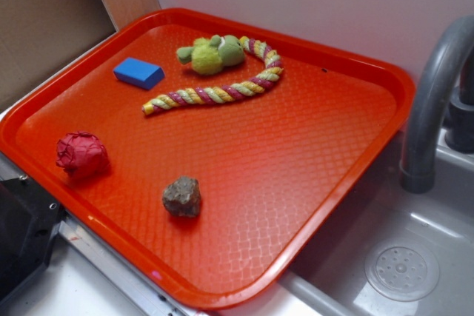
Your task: Grab the rock.
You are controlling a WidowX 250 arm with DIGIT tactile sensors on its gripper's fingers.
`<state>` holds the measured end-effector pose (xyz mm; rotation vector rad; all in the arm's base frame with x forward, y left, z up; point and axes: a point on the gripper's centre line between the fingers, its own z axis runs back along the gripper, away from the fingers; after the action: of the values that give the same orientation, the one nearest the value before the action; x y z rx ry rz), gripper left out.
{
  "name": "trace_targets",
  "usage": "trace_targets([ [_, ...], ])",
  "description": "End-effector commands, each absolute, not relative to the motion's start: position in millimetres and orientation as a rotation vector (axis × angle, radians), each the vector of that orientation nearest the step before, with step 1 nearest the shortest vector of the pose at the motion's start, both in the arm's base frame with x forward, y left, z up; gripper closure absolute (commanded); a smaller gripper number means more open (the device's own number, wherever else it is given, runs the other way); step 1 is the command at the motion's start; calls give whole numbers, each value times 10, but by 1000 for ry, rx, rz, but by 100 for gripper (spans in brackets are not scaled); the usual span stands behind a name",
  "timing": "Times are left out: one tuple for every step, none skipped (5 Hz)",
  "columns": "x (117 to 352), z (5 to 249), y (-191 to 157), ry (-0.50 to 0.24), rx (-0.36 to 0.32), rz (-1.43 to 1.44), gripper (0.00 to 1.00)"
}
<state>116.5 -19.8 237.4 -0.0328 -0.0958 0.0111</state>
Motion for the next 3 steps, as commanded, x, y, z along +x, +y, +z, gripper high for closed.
trace_targets([
  [1165,2374,-198,-96,-33,11,0],
  [1311,2231,-393,-127,-39,156,0],
  [1459,2003,-639,-170,-57,262,0],
])
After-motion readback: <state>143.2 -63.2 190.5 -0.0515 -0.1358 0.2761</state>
